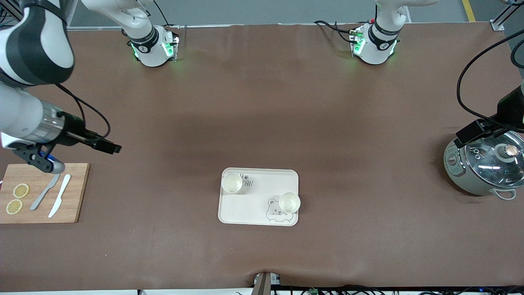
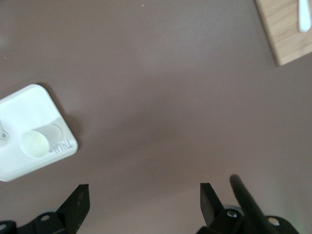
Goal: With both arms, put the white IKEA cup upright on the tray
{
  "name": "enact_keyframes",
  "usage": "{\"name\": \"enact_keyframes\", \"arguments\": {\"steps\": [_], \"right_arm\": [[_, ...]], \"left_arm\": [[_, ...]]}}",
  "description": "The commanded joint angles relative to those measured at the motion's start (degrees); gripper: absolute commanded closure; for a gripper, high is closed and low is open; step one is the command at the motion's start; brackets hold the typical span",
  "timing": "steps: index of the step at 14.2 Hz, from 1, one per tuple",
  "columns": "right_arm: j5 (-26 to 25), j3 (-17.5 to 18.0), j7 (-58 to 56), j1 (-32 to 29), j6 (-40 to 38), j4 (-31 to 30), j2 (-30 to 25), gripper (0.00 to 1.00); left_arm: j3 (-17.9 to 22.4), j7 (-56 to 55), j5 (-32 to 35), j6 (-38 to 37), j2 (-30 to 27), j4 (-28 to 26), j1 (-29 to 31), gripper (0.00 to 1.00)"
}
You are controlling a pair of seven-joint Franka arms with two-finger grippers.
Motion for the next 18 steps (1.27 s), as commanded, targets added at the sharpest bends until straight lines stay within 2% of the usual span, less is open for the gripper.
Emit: {"name": "enact_keyframes", "arguments": {"steps": [1,3,6,9,12,15,18], "right_arm": [[-1.42,0.95,-11.47,-4.75,0.33,-4.74,-5.48,0.0],[-4.13,0.95,-20.35,-6.52,-0.55,-4.74,-7.15,0.0],[-8.79,1.3,-23.9,-6.0,-3.27,-4.74,-11.45,0.0],[-9.51,1.3,-28.47,-6.17,-6.88,-4.74,-14.36,0.0],[-10.29,1.39,-30.23,-5.83,-6.45,-5.27,-16.12,0.0],[-10.65,1.48,-30.59,-5.82,-5.56,-4.05,-15.51,0.0],[-12.14,1.65,-30.41,-4.95,-5.22,-3.69,-15.33,0.0]], "left_arm": [[-0.71,0.99,-0.63,-0.1,-3.86,-4.45,0.55,0.0],[-0.71,0.99,-0.63,0.07,-6.23,-7.96,0.55,0.0],[-0.71,1.25,-0.63,0.34,-7.91,-9.64,0.72,0.0],[-0.71,1.52,-0.63,1.39,-9.58,-12.1,0.72,0.0],[-0.71,1.87,-0.63,4.19,-10.9,-14.91,0.63,0.0],[-0.71,1.87,-0.54,7.54,-9.41,-15.1,0.55,0.0],[-0.62,2.13,-0.54,7.37,-9.41,-15.1,0.63,0.0]]}}
